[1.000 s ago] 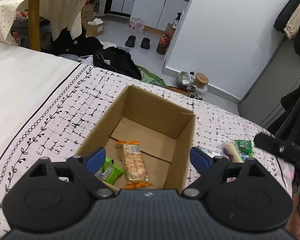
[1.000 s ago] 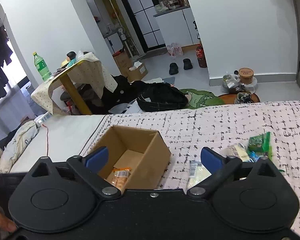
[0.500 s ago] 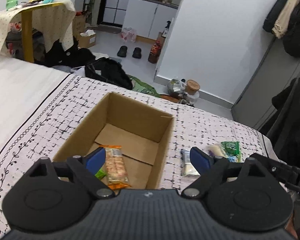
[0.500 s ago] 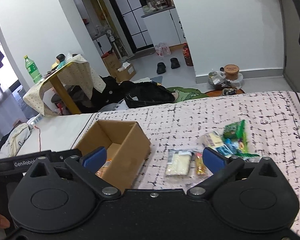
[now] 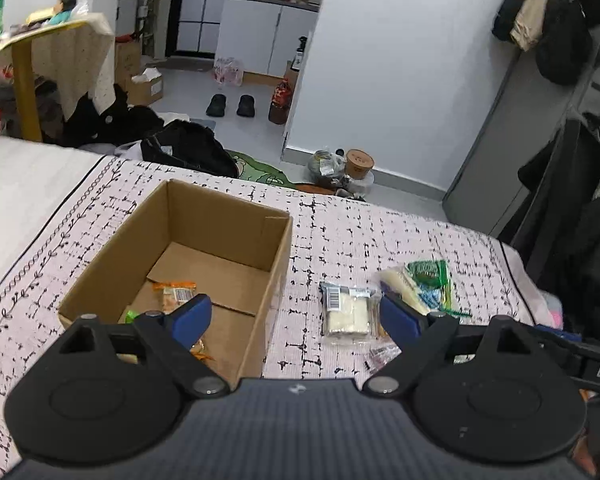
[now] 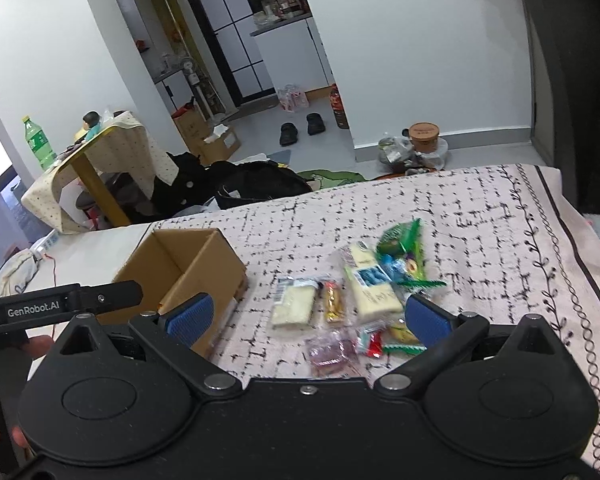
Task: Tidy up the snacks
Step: 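Withdraw both tools from the box back toward the snack pile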
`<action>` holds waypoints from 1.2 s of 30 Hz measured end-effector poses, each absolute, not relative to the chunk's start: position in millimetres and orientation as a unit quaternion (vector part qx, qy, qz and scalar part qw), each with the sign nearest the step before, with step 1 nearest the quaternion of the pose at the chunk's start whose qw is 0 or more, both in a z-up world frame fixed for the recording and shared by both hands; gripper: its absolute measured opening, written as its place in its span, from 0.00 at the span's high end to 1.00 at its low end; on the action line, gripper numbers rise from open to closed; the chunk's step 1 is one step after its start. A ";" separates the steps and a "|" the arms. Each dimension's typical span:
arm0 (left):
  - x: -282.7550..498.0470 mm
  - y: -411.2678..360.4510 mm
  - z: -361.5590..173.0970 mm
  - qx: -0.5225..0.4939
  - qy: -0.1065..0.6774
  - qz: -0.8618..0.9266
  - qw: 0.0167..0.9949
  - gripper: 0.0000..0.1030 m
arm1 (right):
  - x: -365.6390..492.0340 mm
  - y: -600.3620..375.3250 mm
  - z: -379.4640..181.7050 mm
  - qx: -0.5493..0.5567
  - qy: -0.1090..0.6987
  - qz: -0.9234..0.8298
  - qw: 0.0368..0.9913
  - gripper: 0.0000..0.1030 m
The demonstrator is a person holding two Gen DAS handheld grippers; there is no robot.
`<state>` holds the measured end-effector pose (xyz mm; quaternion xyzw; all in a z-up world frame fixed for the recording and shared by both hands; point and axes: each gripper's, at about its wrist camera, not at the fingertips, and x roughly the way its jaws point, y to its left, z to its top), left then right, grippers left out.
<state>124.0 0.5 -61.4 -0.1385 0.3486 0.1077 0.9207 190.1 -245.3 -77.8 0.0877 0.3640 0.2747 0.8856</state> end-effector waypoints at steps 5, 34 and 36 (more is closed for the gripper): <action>126.4 -11.3 -68.9 -0.133 0.359 0.088 0.920 0.12 | 184.9 -255.1 -85.2 0.083 0.372 0.271 0.884 0.00; 169.8 -62.4 -147.0 -0.135 0.421 -0.017 0.897 0.32 | 191.3 -278.8 -159.7 0.101 0.446 0.243 0.855 0.22; 172.4 -63.9 -151.4 -0.137 0.425 -0.023 0.894 0.36 | 193.4 -276.2 -164.1 0.101 0.450 0.248 0.852 0.26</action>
